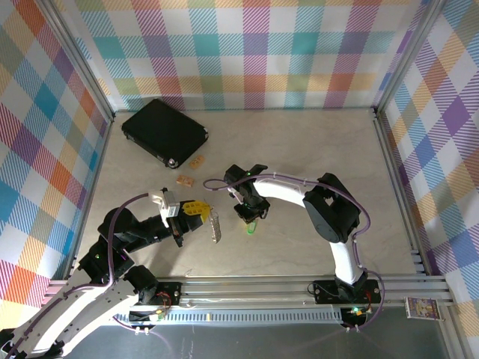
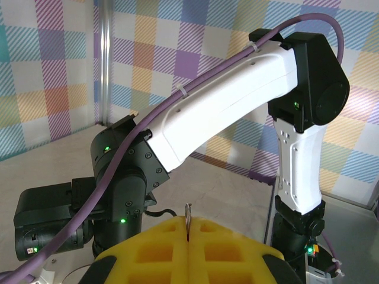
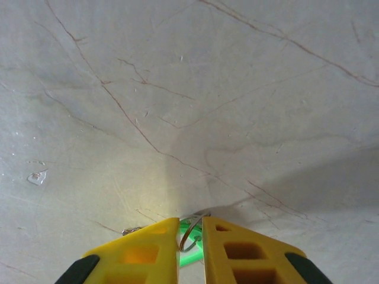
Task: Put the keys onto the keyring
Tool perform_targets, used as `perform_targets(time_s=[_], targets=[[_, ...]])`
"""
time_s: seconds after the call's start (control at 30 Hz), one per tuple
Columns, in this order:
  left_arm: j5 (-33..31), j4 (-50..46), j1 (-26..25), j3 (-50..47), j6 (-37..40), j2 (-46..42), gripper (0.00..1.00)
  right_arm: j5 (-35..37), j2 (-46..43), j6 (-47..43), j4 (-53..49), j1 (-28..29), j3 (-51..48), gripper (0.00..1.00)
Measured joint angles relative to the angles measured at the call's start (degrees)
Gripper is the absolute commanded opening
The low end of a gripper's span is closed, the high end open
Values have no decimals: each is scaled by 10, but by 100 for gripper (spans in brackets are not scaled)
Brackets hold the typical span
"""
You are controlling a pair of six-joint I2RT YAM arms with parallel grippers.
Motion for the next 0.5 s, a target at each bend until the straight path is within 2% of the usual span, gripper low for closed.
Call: perform_targets(time_s=[0.5], targets=[[0, 0, 0, 0, 0, -1, 0, 7, -1, 0, -5, 0, 0, 5]])
